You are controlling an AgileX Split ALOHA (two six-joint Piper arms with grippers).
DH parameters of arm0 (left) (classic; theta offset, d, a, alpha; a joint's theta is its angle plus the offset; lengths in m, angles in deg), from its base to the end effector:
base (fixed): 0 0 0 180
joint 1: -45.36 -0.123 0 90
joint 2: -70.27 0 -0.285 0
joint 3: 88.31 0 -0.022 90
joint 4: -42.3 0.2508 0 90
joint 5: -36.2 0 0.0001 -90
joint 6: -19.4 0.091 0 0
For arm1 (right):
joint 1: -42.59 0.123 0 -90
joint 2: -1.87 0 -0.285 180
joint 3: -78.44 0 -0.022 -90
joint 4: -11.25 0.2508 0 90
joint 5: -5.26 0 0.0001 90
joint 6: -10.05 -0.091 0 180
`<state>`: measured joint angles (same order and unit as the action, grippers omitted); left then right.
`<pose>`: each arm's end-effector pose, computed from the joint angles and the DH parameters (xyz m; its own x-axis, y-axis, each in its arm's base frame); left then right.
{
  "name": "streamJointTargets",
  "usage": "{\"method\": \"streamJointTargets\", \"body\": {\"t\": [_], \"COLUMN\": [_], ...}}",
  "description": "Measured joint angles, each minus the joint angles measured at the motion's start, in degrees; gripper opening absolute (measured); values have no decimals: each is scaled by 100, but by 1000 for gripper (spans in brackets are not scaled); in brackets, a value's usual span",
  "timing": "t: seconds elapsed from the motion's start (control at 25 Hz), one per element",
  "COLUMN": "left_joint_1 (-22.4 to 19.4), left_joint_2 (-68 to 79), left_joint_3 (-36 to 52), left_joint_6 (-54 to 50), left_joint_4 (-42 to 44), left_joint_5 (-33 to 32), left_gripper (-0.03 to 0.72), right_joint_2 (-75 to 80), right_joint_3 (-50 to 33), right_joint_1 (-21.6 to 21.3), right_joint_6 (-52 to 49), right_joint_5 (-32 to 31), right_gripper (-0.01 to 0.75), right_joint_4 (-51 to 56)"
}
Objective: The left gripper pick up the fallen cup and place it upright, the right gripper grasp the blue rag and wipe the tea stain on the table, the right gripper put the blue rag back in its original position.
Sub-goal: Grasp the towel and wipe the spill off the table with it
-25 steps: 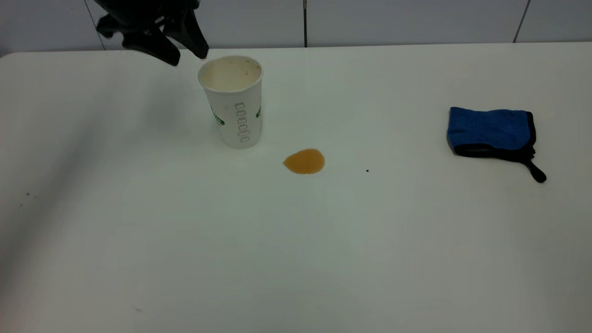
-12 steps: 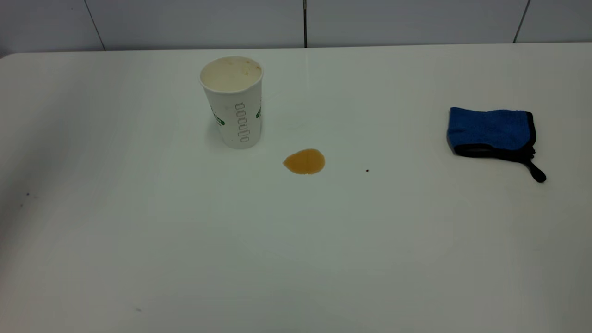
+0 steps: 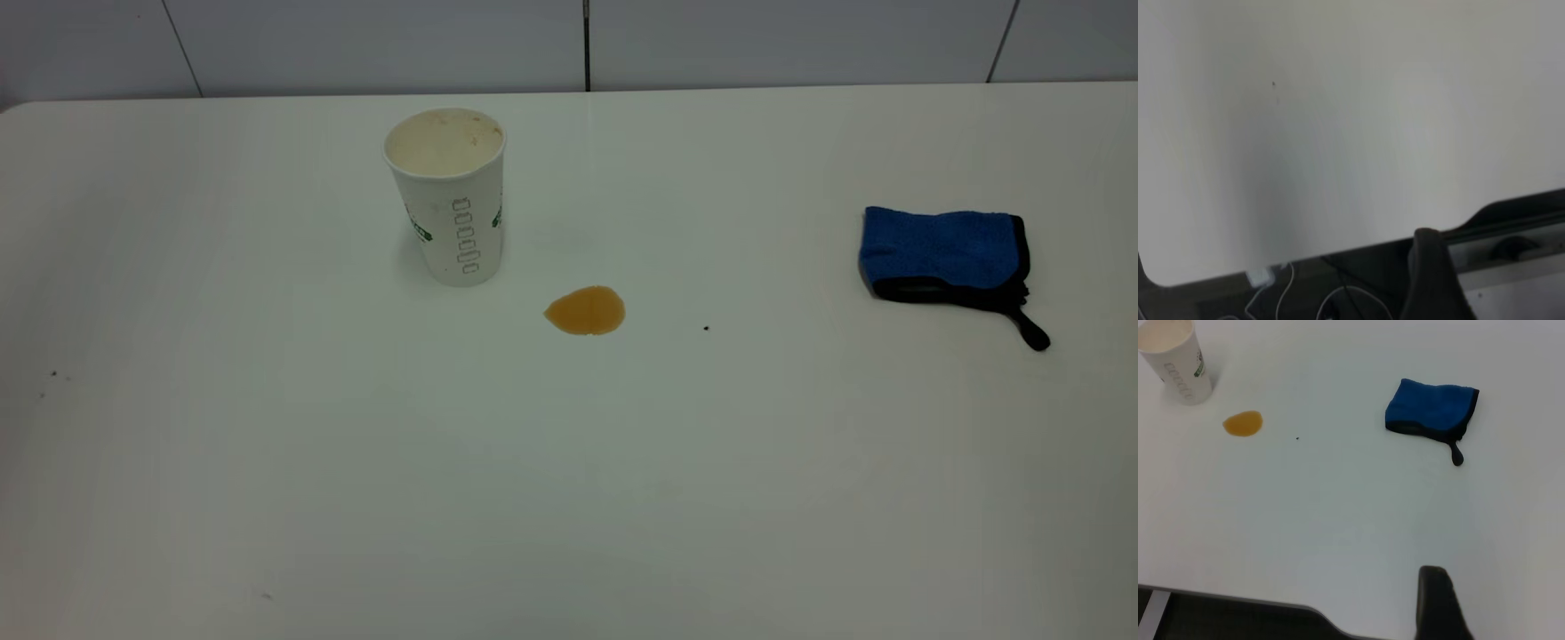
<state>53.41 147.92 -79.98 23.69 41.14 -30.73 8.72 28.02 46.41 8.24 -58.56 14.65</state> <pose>0.2265 -0.0338 0.3599 -0.8696 0.1905 -0.4555 0.2070 0.9782 0.0139 -0.0064 0.0044 0.2641 -0.5203 0.0231 -0.8537 -0.0821 0.9937 0.0769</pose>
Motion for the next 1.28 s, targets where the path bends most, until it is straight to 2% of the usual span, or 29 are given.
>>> {"method": "streamJointTargets", "body": {"t": [0.32, 0.48, 0.72, 0.88, 1.28], "left_joint_1": [-13, -410, -901, -1087, -1131], "left_joint_2": [-2031, -3299, -5110, -6022, -6946], "left_joint_3": [2853, 3840, 3997, 3997, 4102], "left_joint_6": [-316, -155, -149, -149, -149], "left_joint_4": [6, 0, 6, 6, 6], "left_joint_5": [286, 482, 495, 434, 284], "left_gripper": [515, 515, 515, 515, 515], "right_joint_2": [0, 0, 0, 0, 0], "right_joint_3": [0, 0, 0, 0, 0], "right_joint_1": [0, 0, 0, 0, 0], "right_joint_6": [0, 0, 0, 0, 0], "right_joint_5": [0, 0, 0, 0, 0], "right_gripper": [490, 490, 490, 490, 490], "right_joint_4": [0, 0, 0, 0, 0]}}
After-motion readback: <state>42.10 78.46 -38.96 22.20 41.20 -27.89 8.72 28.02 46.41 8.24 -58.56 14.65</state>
